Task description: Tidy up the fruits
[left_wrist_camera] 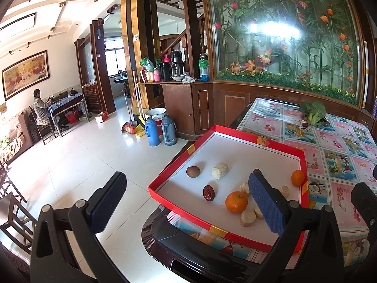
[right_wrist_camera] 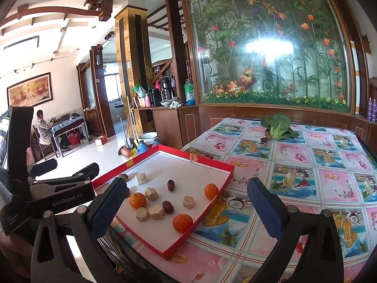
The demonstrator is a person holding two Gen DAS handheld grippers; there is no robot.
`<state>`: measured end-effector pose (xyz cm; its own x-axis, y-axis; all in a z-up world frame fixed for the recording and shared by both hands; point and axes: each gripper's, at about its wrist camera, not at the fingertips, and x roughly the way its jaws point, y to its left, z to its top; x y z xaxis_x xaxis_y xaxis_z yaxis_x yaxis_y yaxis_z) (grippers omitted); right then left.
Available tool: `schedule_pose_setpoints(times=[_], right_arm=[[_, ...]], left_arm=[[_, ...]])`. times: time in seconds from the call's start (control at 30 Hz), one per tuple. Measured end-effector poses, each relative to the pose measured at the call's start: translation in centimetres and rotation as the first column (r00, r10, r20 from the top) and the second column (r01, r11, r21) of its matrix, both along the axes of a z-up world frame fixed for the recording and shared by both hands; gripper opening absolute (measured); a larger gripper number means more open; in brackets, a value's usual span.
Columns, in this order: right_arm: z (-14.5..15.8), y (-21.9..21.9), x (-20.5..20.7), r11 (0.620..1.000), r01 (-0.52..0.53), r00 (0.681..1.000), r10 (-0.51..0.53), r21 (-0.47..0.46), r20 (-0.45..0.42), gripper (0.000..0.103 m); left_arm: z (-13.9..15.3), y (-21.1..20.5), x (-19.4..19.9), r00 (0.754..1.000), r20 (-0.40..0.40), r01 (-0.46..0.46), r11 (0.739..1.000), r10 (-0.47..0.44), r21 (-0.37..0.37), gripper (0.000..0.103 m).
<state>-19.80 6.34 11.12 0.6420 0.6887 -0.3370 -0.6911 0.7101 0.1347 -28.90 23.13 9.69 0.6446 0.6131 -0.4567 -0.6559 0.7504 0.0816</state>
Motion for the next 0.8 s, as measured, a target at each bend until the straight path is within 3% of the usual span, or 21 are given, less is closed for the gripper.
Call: schedule_pose_setpoints(times=[0.8], right_arm=[[0.9, -0.7, -1.3, 0.999, 0.002, 0.999, -0.003, 0.034, 0.048, 0.102]], left_arm=[[2.4, -2.3, -2.0, 0.999, 0.036, 0.002, 0.999, -0.004, 0.053, 0.103]])
